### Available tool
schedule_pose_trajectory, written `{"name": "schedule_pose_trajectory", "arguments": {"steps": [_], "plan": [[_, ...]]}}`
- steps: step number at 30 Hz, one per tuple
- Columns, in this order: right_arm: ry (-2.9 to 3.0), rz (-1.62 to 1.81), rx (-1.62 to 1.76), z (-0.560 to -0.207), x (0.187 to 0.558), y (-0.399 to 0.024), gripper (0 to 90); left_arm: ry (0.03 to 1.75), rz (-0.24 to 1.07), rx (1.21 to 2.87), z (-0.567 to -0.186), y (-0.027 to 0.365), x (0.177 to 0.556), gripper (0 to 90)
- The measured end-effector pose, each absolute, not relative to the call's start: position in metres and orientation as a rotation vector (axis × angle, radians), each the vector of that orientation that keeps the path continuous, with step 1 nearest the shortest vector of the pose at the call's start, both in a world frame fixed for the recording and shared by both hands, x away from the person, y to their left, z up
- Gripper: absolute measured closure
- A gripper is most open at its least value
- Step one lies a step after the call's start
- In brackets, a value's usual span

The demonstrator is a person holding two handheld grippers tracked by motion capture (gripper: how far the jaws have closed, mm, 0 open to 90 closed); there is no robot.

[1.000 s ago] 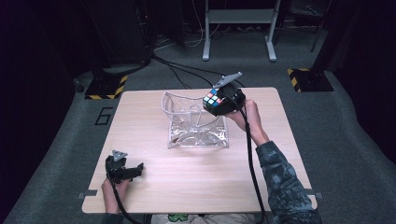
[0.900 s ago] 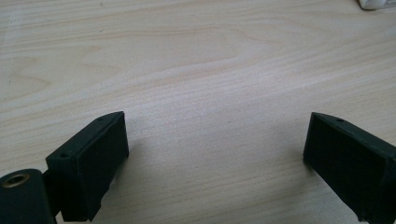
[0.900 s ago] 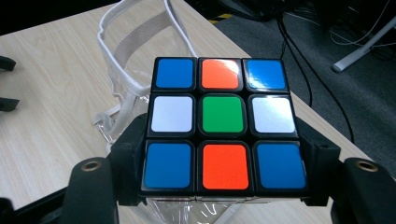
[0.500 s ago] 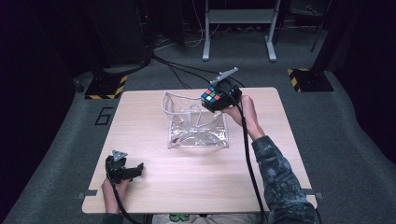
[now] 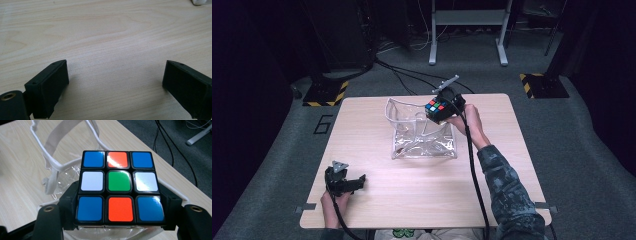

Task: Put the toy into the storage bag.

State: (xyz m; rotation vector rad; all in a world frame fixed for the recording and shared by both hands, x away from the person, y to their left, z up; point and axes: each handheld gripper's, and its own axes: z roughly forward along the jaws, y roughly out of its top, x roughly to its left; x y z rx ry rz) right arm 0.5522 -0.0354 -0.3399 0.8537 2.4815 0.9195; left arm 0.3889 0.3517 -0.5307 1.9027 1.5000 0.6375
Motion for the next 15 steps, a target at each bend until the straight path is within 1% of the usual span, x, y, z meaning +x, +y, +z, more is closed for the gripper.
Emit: {"name": "schedule_pose_trajectory", "arguments": {"steps": [15], "plan": [[2.489,0.846,0.859,-0.3456,0.5556,-0.0337,33.4,1.497,0.639,1.900,-0.5309,0.3517,0.3890,6.4]]}}
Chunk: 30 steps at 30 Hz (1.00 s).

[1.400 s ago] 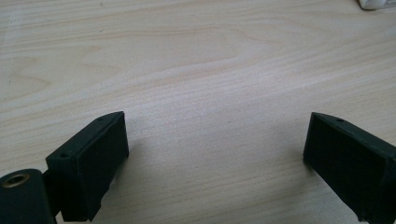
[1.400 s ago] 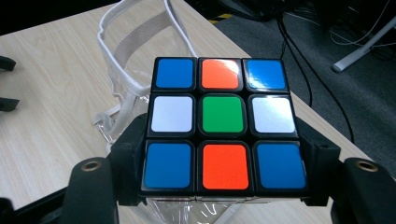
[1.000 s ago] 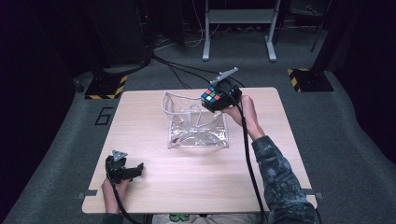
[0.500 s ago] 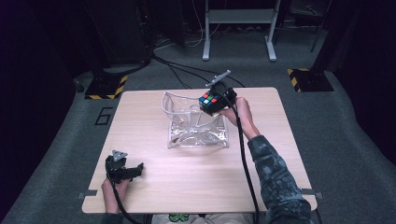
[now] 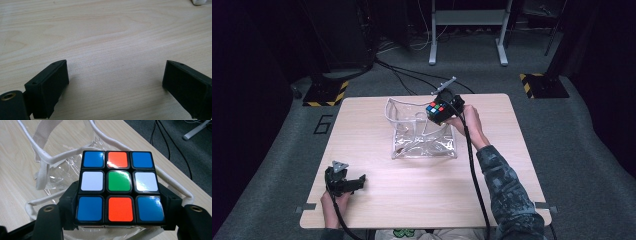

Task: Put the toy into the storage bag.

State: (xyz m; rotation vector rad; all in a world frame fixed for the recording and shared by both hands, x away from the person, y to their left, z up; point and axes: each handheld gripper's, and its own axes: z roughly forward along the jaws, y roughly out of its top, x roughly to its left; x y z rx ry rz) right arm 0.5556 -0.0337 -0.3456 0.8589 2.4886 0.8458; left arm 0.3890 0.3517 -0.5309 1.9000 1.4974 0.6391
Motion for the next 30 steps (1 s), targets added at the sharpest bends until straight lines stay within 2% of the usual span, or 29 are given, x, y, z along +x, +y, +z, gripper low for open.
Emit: {"name": "schedule_pose_trajectory", "arguments": {"steps": [21,25,26,30], "plan": [[2.509,0.769,0.931,-0.364,0.566,-0.023,32.8,1.498,0.639,1.900,-0.531,0.352,0.389,6.4],[2.495,0.830,0.907,-0.361,0.565,-0.027,18.0,1.497,0.639,1.901,-0.531,0.352,0.389,6.4],[2.490,0.824,0.905,-0.360,0.564,-0.027,12.0,1.497,0.639,1.900,-0.531,0.352,0.389,6.4],[2.484,0.875,0.909,-0.355,0.555,-0.033,1.8,1.499,0.640,1.892,-0.531,0.351,0.389,6.4]]}}
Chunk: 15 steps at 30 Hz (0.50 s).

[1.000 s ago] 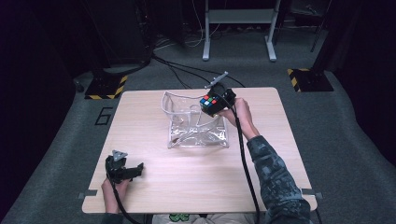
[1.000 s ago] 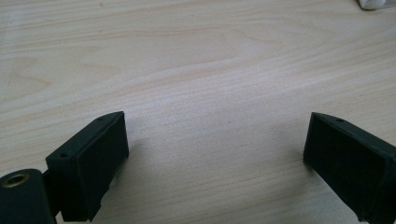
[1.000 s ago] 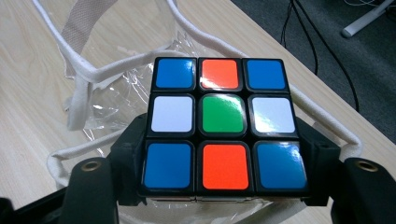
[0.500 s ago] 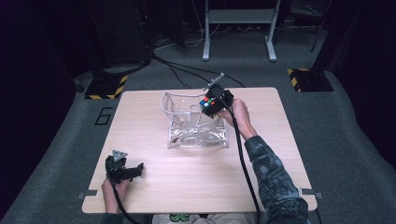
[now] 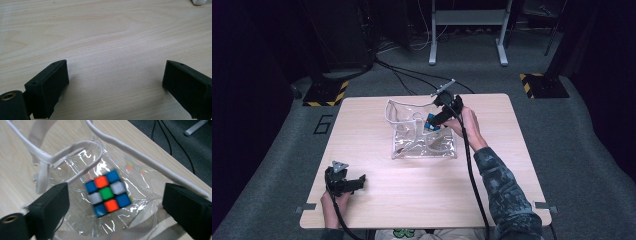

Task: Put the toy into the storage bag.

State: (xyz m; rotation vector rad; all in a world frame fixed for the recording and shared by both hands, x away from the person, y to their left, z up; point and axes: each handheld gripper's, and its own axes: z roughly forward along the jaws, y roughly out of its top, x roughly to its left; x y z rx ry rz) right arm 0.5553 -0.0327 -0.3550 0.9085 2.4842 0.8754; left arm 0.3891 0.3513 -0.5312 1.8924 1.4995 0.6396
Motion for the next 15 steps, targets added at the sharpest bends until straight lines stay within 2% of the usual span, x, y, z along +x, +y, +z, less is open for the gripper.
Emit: {"name": "schedule_pose_trajectory", "arguments": {"steps": [15], "plan": [[2.340,0.996,0.917,-0.340,0.504,-0.088,0.0,1.500,0.642,1.891,-0.531,0.351,0.389,6.4]]}}
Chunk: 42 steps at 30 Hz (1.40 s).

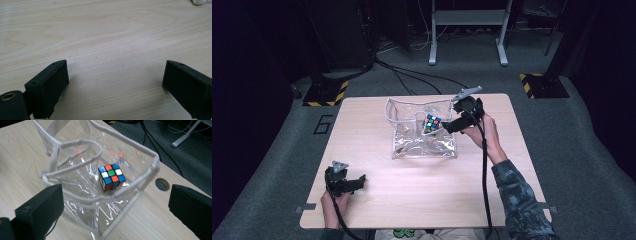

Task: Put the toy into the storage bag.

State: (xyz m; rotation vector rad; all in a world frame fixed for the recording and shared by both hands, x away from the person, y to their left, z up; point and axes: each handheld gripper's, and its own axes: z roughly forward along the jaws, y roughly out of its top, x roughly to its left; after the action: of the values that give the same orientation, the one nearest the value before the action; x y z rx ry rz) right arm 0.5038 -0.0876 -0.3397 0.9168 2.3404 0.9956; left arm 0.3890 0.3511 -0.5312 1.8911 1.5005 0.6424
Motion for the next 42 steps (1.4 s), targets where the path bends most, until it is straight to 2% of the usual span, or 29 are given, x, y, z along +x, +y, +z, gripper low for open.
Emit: {"name": "schedule_pose_trajectory", "arguments": {"steps": [14,32,42], "plan": [[2.284,0.957,1.002,-0.374,0.457,-0.141,0.0,1.502,0.643,1.891,-0.531,0.351,0.389,6.4],[2.270,0.908,1.188,-0.455,0.414,-0.186,0.0,1.501,0.642,1.891,-0.531,0.351,0.389,6.3],[2.246,0.876,1.303,-0.488,0.392,-0.214,0.0,1.503,0.642,1.890,-0.531,0.351,0.389,6.4]]}}
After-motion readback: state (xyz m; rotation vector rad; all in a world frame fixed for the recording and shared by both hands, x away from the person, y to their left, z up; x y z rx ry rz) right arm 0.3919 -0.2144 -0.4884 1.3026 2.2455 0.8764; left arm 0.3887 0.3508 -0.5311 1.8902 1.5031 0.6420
